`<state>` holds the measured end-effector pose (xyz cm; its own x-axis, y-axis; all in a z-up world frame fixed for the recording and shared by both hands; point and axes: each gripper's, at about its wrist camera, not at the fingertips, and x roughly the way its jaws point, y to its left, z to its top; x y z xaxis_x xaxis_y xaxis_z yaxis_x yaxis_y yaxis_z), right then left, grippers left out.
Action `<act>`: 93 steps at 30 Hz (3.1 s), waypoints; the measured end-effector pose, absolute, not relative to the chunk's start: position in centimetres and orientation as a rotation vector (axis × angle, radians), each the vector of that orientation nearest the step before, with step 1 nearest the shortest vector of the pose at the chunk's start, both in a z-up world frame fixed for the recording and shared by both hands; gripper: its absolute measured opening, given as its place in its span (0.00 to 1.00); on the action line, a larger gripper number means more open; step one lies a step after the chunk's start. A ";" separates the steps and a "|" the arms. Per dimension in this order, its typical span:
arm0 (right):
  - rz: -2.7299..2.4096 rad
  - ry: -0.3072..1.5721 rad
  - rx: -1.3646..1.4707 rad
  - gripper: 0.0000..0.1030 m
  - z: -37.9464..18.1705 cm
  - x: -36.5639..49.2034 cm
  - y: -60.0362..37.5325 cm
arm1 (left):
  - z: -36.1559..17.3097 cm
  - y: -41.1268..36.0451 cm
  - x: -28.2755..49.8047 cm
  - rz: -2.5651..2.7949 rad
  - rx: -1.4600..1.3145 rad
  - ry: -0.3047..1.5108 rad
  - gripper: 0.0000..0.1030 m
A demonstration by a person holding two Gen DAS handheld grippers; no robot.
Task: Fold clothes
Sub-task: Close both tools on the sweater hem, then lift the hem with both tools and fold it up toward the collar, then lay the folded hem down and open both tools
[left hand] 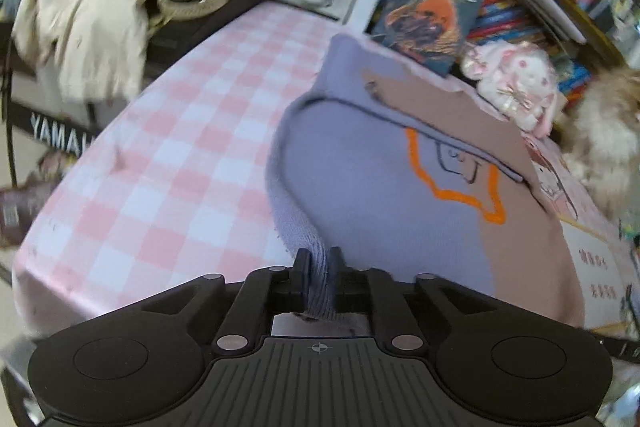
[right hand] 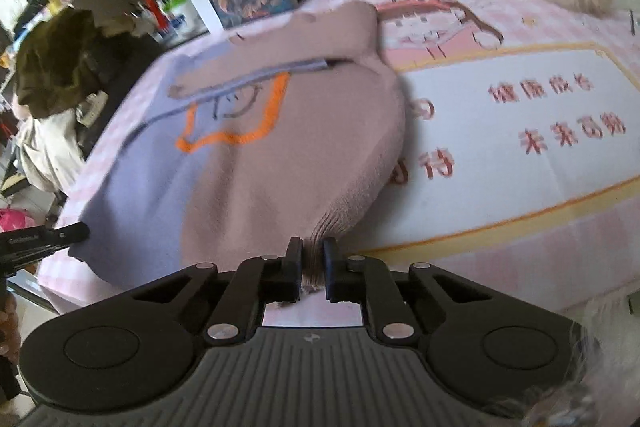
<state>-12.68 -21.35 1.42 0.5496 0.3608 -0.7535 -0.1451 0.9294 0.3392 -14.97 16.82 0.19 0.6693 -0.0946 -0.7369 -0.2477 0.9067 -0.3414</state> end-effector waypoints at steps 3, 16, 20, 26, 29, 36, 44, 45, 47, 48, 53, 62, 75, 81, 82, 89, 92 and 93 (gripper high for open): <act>0.275 0.985 0.292 0.17 0.7 -12.4 -21.8 | -0.6 18.1 -15.3 0.086 -0.513 0.867 0.26; 0.223 1.031 0.373 0.15 -0.4 -11.4 -22.4 | -1.0 18.4 -14.6 0.053 -0.561 0.858 0.07; 0.286 0.943 0.381 0.10 1.4 -12.1 -22.5 | 1.3 17.3 -14.8 -0.029 -0.537 0.777 0.08; 0.283 0.948 0.403 0.10 1.3 -11.9 -23.2 | -0.2 18.1 -13.9 -0.002 -0.558 0.866 0.11; 0.254 0.995 0.408 0.15 0.4 -11.8 -23.5 | -0.7 18.4 -14.2 -0.004 -0.577 0.884 0.24; 0.213 1.036 0.451 0.36 -0.6 -11.5 -24.3 | -1.8 19.2 -13.8 -0.002 -0.640 0.907 0.39; 0.220 1.037 0.521 0.37 -1.0 -10.2 -23.9 | -2.5 19.8 -12.5 -0.011 -0.692 0.899 0.29; 0.226 1.046 0.527 0.25 -1.0 -10.1 -23.8 | -2.5 19.8 -12.5 -0.012 -0.699 0.904 0.19; 0.236 1.063 0.527 0.11 -1.1 -9.9 -23.8 | -2.7 19.7 -12.7 0.003 -0.689 0.918 0.08; 0.226 1.066 0.516 0.10 -1.2 -10.0 -23.9 | -2.7 19.7 -13.0 0.009 -0.689 0.918 0.08; 0.227 1.052 0.528 0.09 -0.8 -11.1 -25.4 | -2.2 19.3 -15.0 -0.003 -0.715 0.910 0.08; 0.332 1.111 0.495 0.09 0.6 -15.2 -28.0 | -2.0 18.1 -20.8 0.025 -0.785 0.918 0.08; 0.471 1.107 0.609 0.09 3.4 -16.8 -31.3 | 1.8 17.7 -21.2 -0.040 -0.839 0.751 0.08; 0.449 0.885 0.700 0.09 6.3 -11.2 -30.9 | 4.3 19.4 -14.6 -0.084 -0.959 0.536 0.09; 0.430 0.856 0.718 0.09 6.4 -10.1 -30.9 | 4.4 19.3 -13.1 -0.080 -0.959 0.521 0.09; 0.303 0.770 0.761 0.08 6.4 -1.6 -29.6 | 3.5 19.0 -4.3 -0.022 -0.885 0.559 0.09; 0.271 0.783 0.731 0.08 5.8 1.7 -28.4 | 2.1 19.6 -1.4 -0.007 -0.883 0.612 0.09; 0.260 0.790 0.723 0.08 5.5 2.5 -28.1 | 1.7 19.8 -0.7 -0.003 -0.881 0.631 0.09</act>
